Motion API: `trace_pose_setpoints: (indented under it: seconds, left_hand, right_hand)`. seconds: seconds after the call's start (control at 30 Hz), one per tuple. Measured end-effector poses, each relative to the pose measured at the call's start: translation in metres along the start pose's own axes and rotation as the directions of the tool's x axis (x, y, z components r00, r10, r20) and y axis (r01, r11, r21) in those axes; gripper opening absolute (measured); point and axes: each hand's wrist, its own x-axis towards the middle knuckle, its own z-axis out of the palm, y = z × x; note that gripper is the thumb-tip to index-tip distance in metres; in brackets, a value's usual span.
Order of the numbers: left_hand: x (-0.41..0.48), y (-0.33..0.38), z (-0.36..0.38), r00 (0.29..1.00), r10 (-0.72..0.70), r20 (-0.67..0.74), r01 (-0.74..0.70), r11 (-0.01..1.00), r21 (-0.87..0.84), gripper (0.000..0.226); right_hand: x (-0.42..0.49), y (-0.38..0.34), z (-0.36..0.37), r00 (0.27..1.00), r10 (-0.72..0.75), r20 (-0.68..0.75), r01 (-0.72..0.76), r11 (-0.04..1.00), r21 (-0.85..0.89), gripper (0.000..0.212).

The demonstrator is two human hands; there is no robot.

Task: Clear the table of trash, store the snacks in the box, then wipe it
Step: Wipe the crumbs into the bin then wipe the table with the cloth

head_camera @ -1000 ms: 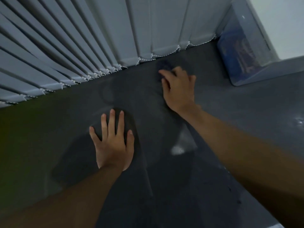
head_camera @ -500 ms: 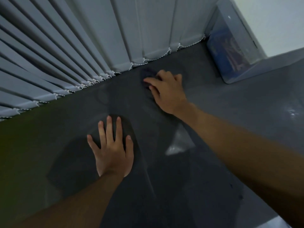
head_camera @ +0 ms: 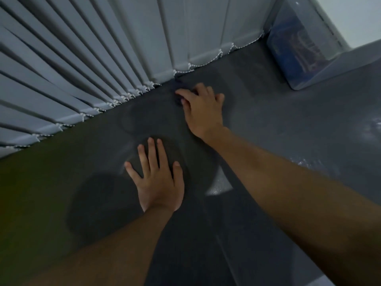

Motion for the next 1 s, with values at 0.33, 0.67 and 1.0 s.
trace_pose_setpoints:
  seconds: [0.33, 0.67, 1.0]
  left_hand:
    - [-0.002, -0.001, -0.001, 1.000, 0.007, 0.003, -0.006, 0.999, -0.046, 0.072]
    - [-0.007, -0.003, -0.005, 0.984, 0.175, 0.007, -0.175, 0.982, -0.067, 0.064]
    - [-0.012, -0.002, 0.000, 0.917, 0.394, -0.059, -0.396, 0.917, -0.041, 0.061]
  right_hand:
    - [-0.056, 0.045, -0.028, 0.963, 0.236, -0.133, -0.239, 0.971, -0.005, 0.032]
    - [-0.142, 0.063, -0.049, 0.969, 0.183, -0.168, -0.200, 0.976, -0.089, 0.034]
    - [-0.237, 0.065, -0.064, 0.992, -0.069, -0.110, 0.055, 0.990, -0.128, 0.032]
